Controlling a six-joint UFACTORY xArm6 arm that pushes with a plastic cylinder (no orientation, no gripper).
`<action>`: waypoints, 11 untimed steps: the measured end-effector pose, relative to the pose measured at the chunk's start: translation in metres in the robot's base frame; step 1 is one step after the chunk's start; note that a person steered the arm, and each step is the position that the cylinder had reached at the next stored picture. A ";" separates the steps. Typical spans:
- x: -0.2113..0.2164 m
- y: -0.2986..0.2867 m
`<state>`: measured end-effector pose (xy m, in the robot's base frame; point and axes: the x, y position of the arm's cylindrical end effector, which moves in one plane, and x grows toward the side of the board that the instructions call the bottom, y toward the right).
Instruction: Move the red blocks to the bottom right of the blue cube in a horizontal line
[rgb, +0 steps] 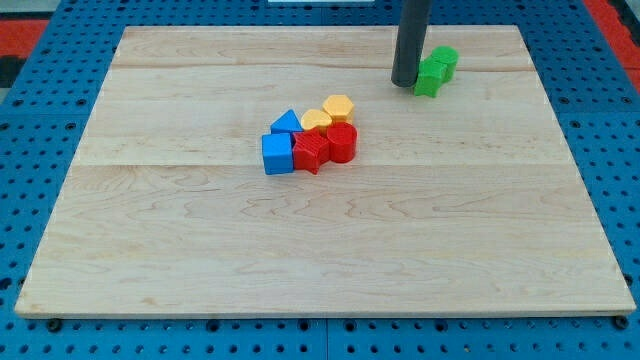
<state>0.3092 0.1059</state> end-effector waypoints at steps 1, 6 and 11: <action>0.034 0.005; 0.117 -0.093; 0.227 -0.160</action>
